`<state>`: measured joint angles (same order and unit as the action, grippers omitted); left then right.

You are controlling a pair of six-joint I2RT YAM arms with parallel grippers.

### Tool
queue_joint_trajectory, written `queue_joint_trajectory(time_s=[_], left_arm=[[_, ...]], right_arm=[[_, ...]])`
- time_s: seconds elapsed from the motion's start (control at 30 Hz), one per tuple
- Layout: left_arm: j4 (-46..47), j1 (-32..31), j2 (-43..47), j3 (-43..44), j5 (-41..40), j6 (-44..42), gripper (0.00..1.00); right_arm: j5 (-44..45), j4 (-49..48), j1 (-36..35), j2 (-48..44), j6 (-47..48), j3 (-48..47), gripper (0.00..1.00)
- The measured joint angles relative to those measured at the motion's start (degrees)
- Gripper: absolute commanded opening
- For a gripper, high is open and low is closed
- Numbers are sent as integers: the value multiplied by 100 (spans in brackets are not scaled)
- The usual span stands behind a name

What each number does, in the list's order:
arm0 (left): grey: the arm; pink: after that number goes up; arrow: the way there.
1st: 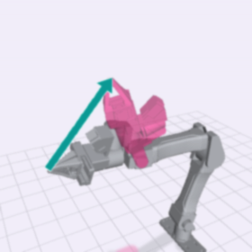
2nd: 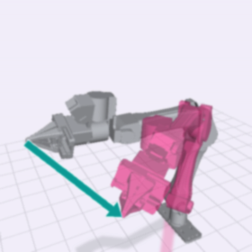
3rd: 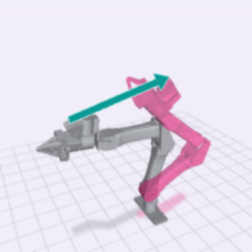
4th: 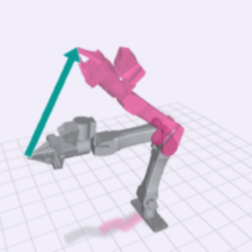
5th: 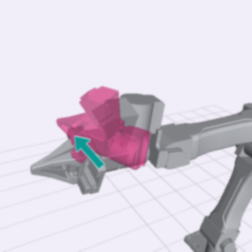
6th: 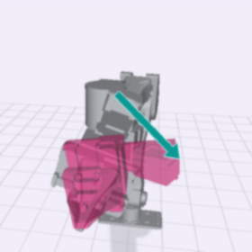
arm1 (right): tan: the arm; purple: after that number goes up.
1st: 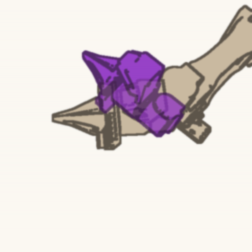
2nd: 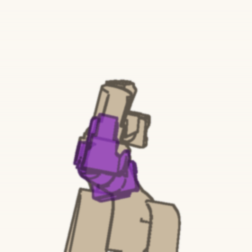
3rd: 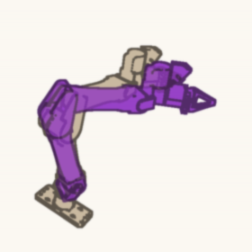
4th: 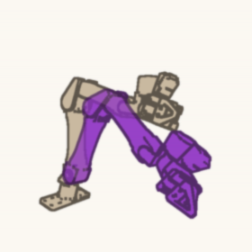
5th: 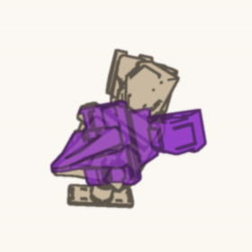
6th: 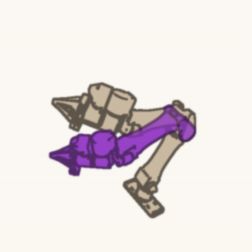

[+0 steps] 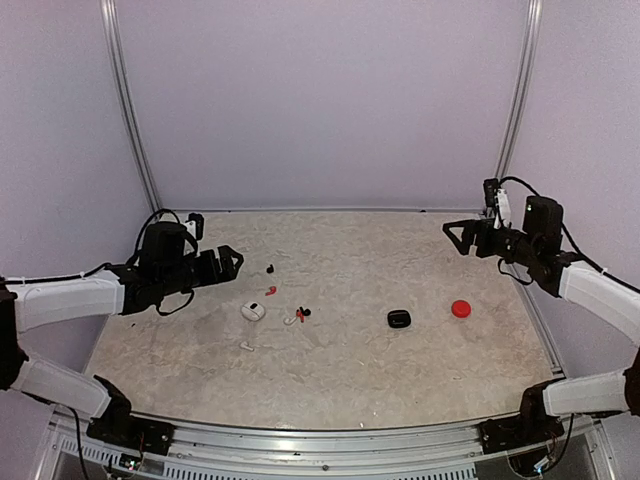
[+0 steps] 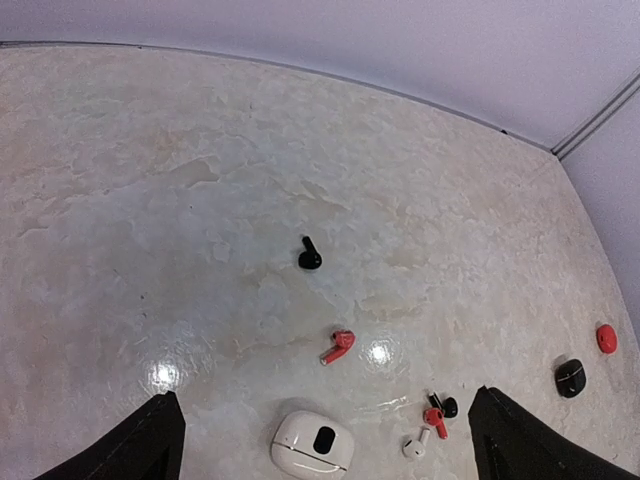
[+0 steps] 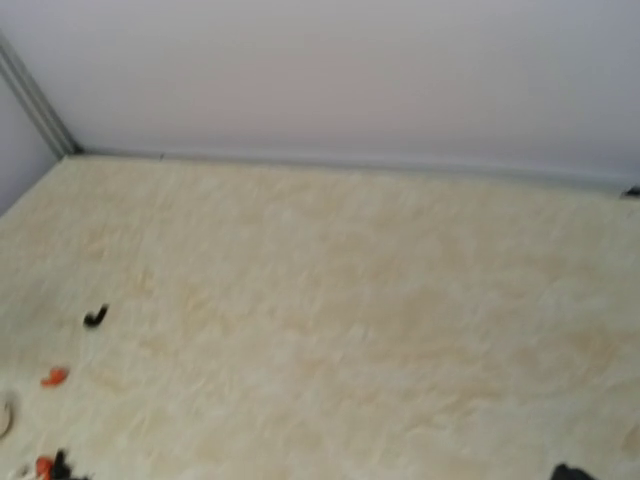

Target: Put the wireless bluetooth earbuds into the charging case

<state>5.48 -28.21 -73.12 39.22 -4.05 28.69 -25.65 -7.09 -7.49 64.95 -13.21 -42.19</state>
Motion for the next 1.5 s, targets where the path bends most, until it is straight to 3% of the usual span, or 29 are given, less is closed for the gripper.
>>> queue_joint_trajectory(time_s=[0.3, 0.57, 1.07, 1.5], left_arm=[[291, -822, -2, -566, -247, -31, 99], [166, -1143, -295, -577, -382, -433, 98], [-70, -1056, -1488, -400, -273, -1366, 85], [138, -450, -1987, -81, 328, -1698, 74]], right_arm=[[133, 35, -302, -72, 39, 341, 99], [181, 2, -361, -79, -66, 358, 99], [-614, -181, -391, -118, -98, 363, 100], [-938, -232, -402, -116, -142, 363, 99]])
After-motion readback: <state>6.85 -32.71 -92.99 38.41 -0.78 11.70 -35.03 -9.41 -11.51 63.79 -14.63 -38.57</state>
